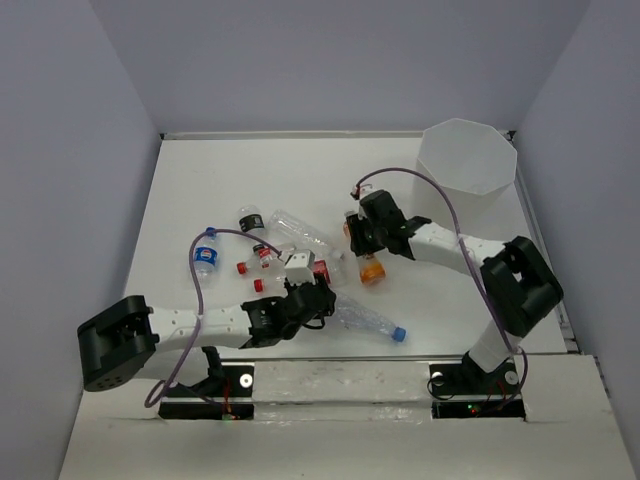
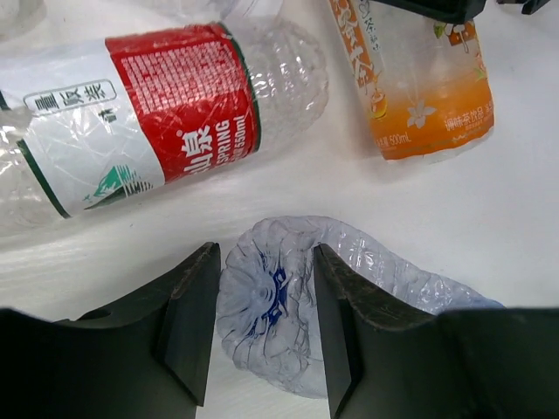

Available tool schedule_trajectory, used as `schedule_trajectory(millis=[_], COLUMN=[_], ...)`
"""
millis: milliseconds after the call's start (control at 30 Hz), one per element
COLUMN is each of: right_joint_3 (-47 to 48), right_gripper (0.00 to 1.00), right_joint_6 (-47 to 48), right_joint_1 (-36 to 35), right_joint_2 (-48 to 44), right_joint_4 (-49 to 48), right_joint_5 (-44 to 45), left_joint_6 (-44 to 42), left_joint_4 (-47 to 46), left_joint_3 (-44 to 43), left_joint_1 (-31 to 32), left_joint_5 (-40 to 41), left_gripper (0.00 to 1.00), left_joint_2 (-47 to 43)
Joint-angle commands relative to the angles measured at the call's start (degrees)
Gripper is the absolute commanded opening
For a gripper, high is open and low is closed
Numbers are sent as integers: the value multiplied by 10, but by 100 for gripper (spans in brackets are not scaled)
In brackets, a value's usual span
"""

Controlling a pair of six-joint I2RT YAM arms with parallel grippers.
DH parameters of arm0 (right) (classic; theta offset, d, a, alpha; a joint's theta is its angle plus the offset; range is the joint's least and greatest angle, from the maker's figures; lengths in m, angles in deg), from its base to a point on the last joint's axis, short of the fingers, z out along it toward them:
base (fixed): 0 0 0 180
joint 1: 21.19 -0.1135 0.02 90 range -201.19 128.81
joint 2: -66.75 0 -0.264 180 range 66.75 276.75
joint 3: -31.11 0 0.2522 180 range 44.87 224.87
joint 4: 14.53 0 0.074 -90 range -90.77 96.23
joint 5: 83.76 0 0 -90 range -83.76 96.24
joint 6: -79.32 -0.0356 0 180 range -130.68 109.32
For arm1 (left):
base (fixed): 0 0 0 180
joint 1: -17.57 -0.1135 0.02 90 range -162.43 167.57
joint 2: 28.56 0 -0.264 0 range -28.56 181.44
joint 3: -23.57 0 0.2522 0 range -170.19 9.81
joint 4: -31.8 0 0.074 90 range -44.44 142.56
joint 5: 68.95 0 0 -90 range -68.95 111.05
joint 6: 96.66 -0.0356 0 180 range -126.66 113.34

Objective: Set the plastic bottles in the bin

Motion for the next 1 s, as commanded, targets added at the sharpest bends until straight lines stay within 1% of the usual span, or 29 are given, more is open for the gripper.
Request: schedule_trajectory(millis=[0,67,100,133,167,233,267,333,367,467,500,600,667,767,867,900,967], right_joint_3=[25,38,56,70,85,117,154,192,221,240,250,252,227,200,174,166,148], right_gripper=[43,39,37,35,28,24,24,24,24,24,24,24,24,24,46,63,73], right_joint_6=[22,29,34,40,56,83,108,118,114,96,88,81,84,63,35,19,6], right_joint_1=[-1,-1,-1,-1,-1,-1,19,55,104,179,214,252,270,298,311,316,316], right_joint_2=[-127,-170,-212,-230,-246,-280,-283,-281,-277,-256,-249,-224,-221,-221,-222,-235,-249], right_joint_4=[-34,-34,-37,-40,-42,-56,-69,-79,-83,-105,-112,-131,-163,-175,-174,-174,-175], right_joint_5=[22,2,2,12,49,91,122,135,130,124,131,140,155,139,131,127,118], left_joint_6=[-25,-37,-42,-46,-54,-63,-72,-78,-83,-91,-101,-121,-138,-157,-179,-196,-211], left_joint_4=[1,6,8,11,15,20,24,28,28,29,35,39,40,25,20,24,24], left_joint_3=[1,-3,-9,-13,-17,-30,-38,-46,-52,-64,-79,-114,-145,-172,-218,-246,-269], left_joint_1=[3,3,3,3,3,3,3,4,3,3,3,3,1,-7,-15,-19,-25], left_joint_5=[43,47,47,49,50,51,51,52,56,65,72,83,86,74,68,70,71], left_gripper=[15,10,7,6,5,3,2,1,1,1,1,1,1,1,1,1,1], left_joint_2=[-61,-86,-93,-100,-112,-123,-132,-143,-154,-172,-174,-178,-175,-175,-158,-151,-138])
